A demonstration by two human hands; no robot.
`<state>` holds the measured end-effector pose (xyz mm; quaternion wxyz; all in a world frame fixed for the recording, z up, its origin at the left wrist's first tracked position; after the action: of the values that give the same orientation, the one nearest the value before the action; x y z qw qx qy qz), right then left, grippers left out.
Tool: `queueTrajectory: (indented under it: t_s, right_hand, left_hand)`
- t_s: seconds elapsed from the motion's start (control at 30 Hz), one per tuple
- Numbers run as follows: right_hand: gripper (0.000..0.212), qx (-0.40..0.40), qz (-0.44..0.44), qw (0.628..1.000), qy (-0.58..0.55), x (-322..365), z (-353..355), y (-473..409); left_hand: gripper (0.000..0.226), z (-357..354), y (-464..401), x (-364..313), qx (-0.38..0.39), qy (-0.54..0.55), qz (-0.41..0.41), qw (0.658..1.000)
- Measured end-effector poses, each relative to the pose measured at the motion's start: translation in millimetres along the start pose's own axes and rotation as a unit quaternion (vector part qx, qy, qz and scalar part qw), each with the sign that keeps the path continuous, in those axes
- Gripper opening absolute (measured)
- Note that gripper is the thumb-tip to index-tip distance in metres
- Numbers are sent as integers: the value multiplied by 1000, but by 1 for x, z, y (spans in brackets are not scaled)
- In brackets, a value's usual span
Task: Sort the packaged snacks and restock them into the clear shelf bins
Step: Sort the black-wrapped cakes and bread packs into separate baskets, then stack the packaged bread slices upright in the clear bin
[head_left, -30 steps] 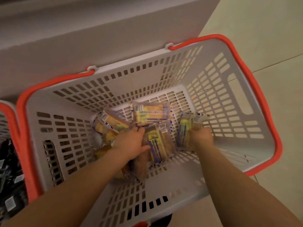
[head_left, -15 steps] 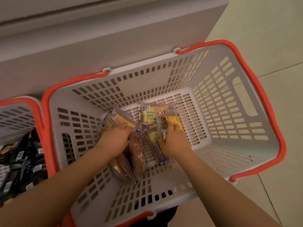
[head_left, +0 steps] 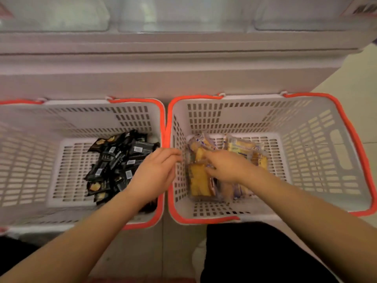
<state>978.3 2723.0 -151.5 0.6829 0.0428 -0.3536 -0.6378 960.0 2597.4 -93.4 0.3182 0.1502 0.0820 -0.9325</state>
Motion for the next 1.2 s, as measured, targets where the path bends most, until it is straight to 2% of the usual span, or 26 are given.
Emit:
queueTrajectory:
  t_s: [0.1, 0.2, 0.3, 0.37, 0.47, 0.63, 0.7, 0.77, 0.8, 0.87, 0.9, 0.97, 1.03, 1.13, 1.2]
  right_hand:
    - [29, 14, 68, 996, 55, 67, 22, -12]
    - [32, 40, 71, 994, 67, 114, 21, -17]
    - [32, 75, 61, 991, 90, 133, 8, -15]
    - [31, 76, 42, 994, 68, 141, -2, -13]
    - [29, 48, -4, 998, 37, 139, -15, -9]
    - [31, -80, -86, 992, 46, 140, -20, -9]
    - [40, -98, -130, 987, -4, 146, -28, -14]
    - [41, -108, -169, 973, -114, 156, -41, -23]
    - [39, -116, -193, 952, -209, 160, -48, -27]
    - [32, -105, -226, 868, -430, 174, -65, -33]
    - [30, -79, -222, 837, -494, 186, -73, -38]
    - [25, -16, -185, 832, -522, 218, -81, -45]
    - [16, 26, -157, 837, -524, 249, -87, -53]
    - [31, 32, -138, 829, -541, 294, -90, -71]
    - [37, 35, -124, 821, -556, 324, -92, -86]
  left_hand:
    - [14, 1, 54, 28, 29, 17, 56, 998]
    - [21, -22, 105, 50, 112, 37, 103, 988]
    - [41, -51, 131, 56, 207, 13, 86, 974]
    - [46, -56, 138, 53, 233, -21, 55, 971]
    - [36, -56, 139, 42, 254, -100, 11, 962]
    - [45, -39, 156, 46, 216, -126, 17, 968]
    - [46, -24, 171, 48, 175, -110, 23, 978]
    - [45, 2, 186, 50, 119, -102, 6, 988]
    - [44, 16, 193, 55, 89, -119, 10, 989]
    - [38, 29, 207, 78, 99, -76, 59, 990]
    - [33, 29, 216, 95, 132, -41, 103, 985]
    - [28, 37, 233, 127, 143, 22, 191, 971]
    - [34, 52, 245, 150, 100, 65, 258, 959]
    - [55, 53, 255, 164, 98, 46, 327, 939]
    - [50, 46, 260, 175, 101, 21, 372, 922]
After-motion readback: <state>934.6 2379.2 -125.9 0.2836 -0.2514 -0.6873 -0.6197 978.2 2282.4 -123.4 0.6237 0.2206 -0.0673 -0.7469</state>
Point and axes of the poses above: each hand's wrist, its own y-axis away from the middle knuckle, its own z-axis out of the back of the hand, x = y × z, the point moved 9 cm from there along -y, towards the middle knuckle, and after that the axes turned 5 degrees about -y, right-handed, at the moved point
